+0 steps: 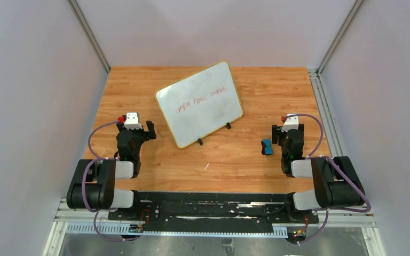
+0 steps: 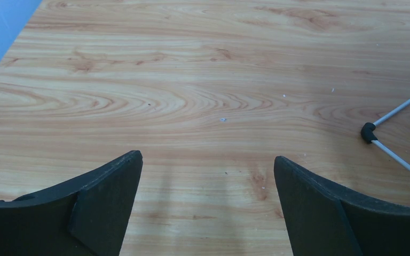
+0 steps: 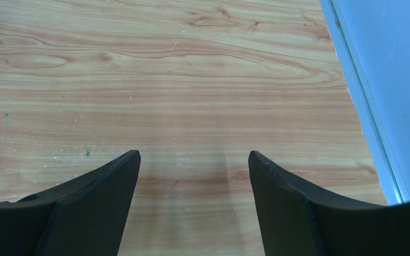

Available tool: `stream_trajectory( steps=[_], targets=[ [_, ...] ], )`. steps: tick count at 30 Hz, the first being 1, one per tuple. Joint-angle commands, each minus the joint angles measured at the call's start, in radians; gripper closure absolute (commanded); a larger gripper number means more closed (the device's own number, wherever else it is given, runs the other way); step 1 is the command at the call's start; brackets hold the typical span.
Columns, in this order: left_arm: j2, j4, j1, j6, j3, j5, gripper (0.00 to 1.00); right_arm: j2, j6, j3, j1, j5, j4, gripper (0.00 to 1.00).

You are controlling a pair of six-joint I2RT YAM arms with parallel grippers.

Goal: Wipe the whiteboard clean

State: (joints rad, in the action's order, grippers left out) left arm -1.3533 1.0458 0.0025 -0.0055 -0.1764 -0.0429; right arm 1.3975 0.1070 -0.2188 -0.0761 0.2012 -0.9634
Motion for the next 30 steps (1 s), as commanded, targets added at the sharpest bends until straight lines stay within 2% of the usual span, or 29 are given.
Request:
stream_trajectory(
  steps=[1, 11, 13, 15, 19, 20, 21, 24, 25, 27, 30],
  targets=[
    [-0.007, 0.041, -0.004, 0.007, -0.005, 0.002, 0.02, -0.006, -0.007, -0.022, 0.018, -0.008, -0.006, 0.24],
    [-0.007, 0.042, -0.004, 0.007, -0.006, 0.002, 0.02, -0.005, -0.007, -0.023, 0.019, -0.010, -0.003, 0.23],
    [-0.007, 0.041, -0.004, 0.007, -0.006, 0.003, 0.02, -0.004, -0.008, -0.022, 0.018, -0.009, -0.004, 0.26],
    [-0.007, 0.041, -0.004, 0.007, -0.006, 0.002, 0.02, -0.006, -0.008, -0.021, 0.018, -0.009, -0.006, 0.38],
    [-0.007, 0.042, -0.004, 0.007, -0.005, 0.003, 0.02, -0.019, 0.011, -0.014, 0.015, -0.020, -0.039, 0.92],
    [-0.006, 0.042, -0.003, 0.007, -0.005, 0.003, 0.02, -0.045, 0.016, -0.023, 0.003, -0.005, 0.004, 0.98],
    [-0.006, 0.042, -0.004, 0.007, -0.005, 0.002, 0.02, -0.092, 0.014, -0.058, -0.013, 0.033, 0.121, 0.99],
    [-0.007, 0.039, -0.004, 0.009, -0.007, 0.005, 0.02, -0.213, -0.156, -0.276, -0.021, 0.093, 0.670, 0.99],
    [-0.007, 0.037, -0.004, 0.011, -0.008, 0.007, 0.02, -0.225, -0.201, -0.343, -0.021, 0.088, 0.804, 0.99],
    [-0.007, 0.035, -0.004, 0.012, -0.009, 0.008, 0.02, -0.238, -0.232, -0.435, -0.020, 0.013, 0.959, 1.00],
    [-0.006, 0.036, -0.005, 0.012, -0.009, 0.008, 0.02, -0.244, -0.280, -0.517, -0.019, -0.103, 1.088, 0.99]
  ],
)
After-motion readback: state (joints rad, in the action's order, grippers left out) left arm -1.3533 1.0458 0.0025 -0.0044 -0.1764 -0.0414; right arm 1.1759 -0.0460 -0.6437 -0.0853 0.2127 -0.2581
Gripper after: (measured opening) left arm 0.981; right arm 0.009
